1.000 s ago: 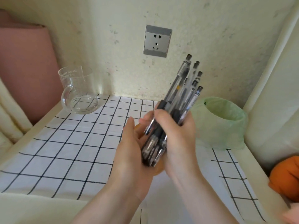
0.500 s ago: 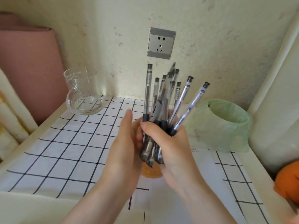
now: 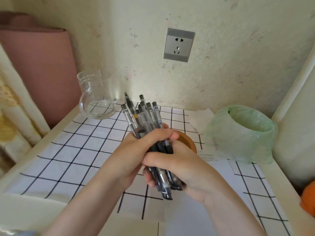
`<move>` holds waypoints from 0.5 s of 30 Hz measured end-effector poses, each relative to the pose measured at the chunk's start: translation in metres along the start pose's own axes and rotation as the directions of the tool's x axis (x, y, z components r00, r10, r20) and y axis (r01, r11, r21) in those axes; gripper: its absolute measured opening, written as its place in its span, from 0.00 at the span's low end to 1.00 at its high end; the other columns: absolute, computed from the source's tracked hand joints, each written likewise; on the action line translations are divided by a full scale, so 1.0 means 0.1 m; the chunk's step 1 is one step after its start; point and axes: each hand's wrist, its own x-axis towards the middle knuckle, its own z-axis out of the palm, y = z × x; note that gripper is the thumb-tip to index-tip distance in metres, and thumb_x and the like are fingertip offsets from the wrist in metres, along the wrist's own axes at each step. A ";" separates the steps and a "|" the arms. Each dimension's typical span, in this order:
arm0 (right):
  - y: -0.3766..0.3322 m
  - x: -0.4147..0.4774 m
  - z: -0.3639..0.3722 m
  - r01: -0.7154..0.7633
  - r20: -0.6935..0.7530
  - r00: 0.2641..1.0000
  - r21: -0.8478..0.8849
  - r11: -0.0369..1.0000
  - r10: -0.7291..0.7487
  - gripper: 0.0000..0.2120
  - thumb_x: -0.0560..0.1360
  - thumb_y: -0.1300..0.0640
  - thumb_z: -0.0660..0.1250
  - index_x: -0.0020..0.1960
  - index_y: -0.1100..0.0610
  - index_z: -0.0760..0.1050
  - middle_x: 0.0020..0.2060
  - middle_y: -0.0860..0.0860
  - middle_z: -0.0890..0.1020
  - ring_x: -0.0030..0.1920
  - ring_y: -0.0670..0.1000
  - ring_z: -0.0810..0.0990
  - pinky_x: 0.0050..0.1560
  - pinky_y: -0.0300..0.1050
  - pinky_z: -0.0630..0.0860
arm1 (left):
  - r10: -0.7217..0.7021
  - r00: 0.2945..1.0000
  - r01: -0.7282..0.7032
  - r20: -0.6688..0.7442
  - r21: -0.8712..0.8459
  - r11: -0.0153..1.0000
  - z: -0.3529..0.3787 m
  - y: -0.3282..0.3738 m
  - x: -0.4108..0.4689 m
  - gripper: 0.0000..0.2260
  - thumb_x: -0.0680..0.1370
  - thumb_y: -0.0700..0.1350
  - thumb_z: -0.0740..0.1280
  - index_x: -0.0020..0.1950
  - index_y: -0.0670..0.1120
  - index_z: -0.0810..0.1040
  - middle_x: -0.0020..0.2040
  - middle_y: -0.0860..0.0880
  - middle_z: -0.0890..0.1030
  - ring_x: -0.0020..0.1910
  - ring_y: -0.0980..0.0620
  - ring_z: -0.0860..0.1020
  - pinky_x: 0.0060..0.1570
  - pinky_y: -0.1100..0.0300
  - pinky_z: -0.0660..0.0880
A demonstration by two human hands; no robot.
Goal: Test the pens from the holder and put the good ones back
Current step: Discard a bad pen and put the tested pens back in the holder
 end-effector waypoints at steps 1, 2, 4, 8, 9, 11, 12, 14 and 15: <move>0.00 0.00 0.00 -0.005 0.005 1.000 0.004 1.000 0.005 0.04 0.73 0.65 0.66 0.40 0.60 0.75 0.27 0.56 0.78 0.27 0.51 0.77 0.30 0.40 0.75 | -0.011 1.000 0.011 -0.027 -0.023 1.000 0.02 0.00 -0.01 0.04 0.71 0.45 0.71 0.42 0.45 0.82 0.45 0.45 0.85 0.33 0.53 0.82 0.26 0.64 0.76; 0.00 0.00 0.00 -0.002 0.004 1.000 0.014 1.000 0.001 0.03 0.73 0.64 0.66 0.40 0.60 0.75 0.27 0.56 0.78 0.27 0.51 0.77 0.30 0.40 0.75 | -0.016 0.999 0.015 -0.040 -0.041 0.999 0.04 0.02 -0.03 0.05 0.72 0.44 0.69 0.44 0.43 0.80 0.41 0.46 0.84 0.26 0.55 0.79 0.19 0.66 0.71; -0.03 -0.03 -0.02 0.021 0.009 1.000 0.014 1.000 -0.021 0.03 0.73 0.63 0.67 0.41 0.58 0.75 0.28 0.56 0.78 0.29 0.51 0.78 0.31 0.40 0.76 | -0.008 0.999 0.006 -0.046 -0.043 0.999 0.06 0.05 -0.05 0.09 0.72 0.47 0.67 0.43 0.41 0.79 0.36 0.49 0.83 0.22 0.56 0.77 0.15 0.64 0.68; -0.09 -0.09 -0.12 0.016 0.128 0.991 0.141 0.990 -0.034 0.13 0.72 0.50 0.70 0.51 0.57 0.77 0.37 0.56 0.83 0.39 0.52 0.83 0.43 0.42 0.80 | 0.013 0.999 -0.019 -0.042 -0.163 0.986 0.04 0.10 -0.03 0.10 0.70 0.50 0.66 0.36 0.45 0.80 0.46 0.45 0.85 0.35 0.51 0.83 0.28 0.60 0.77; -0.09 -0.09 -0.15 0.007 0.125 0.992 0.155 0.988 -0.026 0.18 0.72 0.46 0.68 0.55 0.58 0.76 0.42 0.56 0.84 0.43 0.52 0.84 0.48 0.44 0.80 | 0.015 0.999 -0.025 -0.051 -0.213 0.977 0.03 0.10 -0.01 0.09 0.71 0.50 0.66 0.35 0.46 0.80 0.46 0.45 0.85 0.39 0.53 0.84 0.37 0.58 0.79; -0.04 -0.08 -0.20 0.051 -0.017 0.999 -0.042 0.998 -0.051 0.22 0.72 0.40 0.63 0.57 0.54 0.77 0.46 0.52 0.85 0.49 0.49 0.84 0.56 0.49 0.79 | 0.029 0.995 -0.051 -0.092 -0.242 0.969 0.03 0.09 0.01 0.09 0.72 0.48 0.66 0.34 0.47 0.81 0.44 0.46 0.85 0.46 0.52 0.83 0.52 0.53 0.76; -0.01 -0.06 -0.21 0.078 -0.108 0.989 -0.208 0.975 -0.102 0.19 0.72 0.39 0.62 0.54 0.50 0.79 0.45 0.48 0.85 0.48 0.46 0.84 0.56 0.48 0.78 | 0.031 0.994 -0.058 -0.106 -0.264 0.963 0.03 0.07 0.02 0.09 0.73 0.47 0.66 0.35 0.46 0.81 0.44 0.46 0.85 0.48 0.52 0.83 0.53 0.52 0.75; 0.03 -0.04 -0.17 0.125 -0.219 0.947 -0.427 0.896 -0.237 0.13 0.75 0.41 0.60 0.46 0.46 0.80 0.38 0.42 0.84 0.41 0.40 0.82 0.47 0.37 0.77 | 0.018 0.993 -0.054 -0.120 -0.304 0.951 0.05 0.04 0.03 0.07 0.74 0.45 0.66 0.39 0.44 0.80 0.45 0.46 0.85 0.48 0.53 0.83 0.50 0.55 0.77; 0.03 -0.03 -0.15 0.145 -0.250 0.922 -0.485 0.862 -0.295 0.13 0.76 0.43 0.59 0.42 0.46 0.79 0.33 0.40 0.82 0.36 0.38 0.80 0.40 0.31 0.73 | 0.013 0.992 -0.052 -0.126 -0.312 0.949 0.05 0.04 0.03 0.07 0.74 0.45 0.66 0.40 0.43 0.80 0.45 0.47 0.85 0.47 0.54 0.83 0.48 0.56 0.78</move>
